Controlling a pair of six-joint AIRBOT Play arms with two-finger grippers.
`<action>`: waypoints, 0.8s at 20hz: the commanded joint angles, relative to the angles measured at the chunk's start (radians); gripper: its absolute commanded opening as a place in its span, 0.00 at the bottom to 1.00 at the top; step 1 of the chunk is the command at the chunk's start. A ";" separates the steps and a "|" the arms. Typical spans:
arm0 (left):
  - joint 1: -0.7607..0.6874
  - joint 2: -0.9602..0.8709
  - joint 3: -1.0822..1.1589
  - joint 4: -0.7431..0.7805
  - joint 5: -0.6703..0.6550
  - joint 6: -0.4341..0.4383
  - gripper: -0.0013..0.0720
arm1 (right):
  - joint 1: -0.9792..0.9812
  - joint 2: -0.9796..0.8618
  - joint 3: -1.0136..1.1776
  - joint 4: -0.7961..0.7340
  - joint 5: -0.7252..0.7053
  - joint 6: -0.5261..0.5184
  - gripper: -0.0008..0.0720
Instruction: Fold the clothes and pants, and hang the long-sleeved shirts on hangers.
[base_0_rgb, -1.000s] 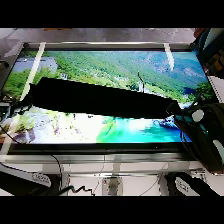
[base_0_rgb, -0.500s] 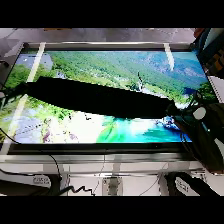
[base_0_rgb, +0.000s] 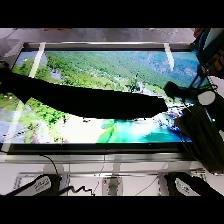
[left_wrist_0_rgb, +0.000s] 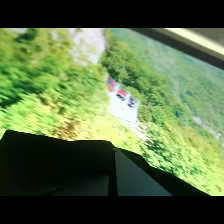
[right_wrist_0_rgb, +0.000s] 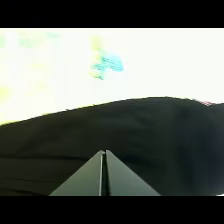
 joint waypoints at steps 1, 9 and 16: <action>-0.002 0.119 0.001 -0.003 -0.144 0.010 0.03 | 0.190 -0.074 0.093 0.020 -0.156 0.005 0.04; -0.010 0.173 0.001 -0.114 -0.389 0.006 0.03 | 0.597 -0.594 0.484 0.129 -0.165 0.079 0.04; -0.010 0.211 0.001 -0.252 -0.454 0.006 0.03 | 0.832 -0.877 0.829 0.196 -0.239 0.080 0.04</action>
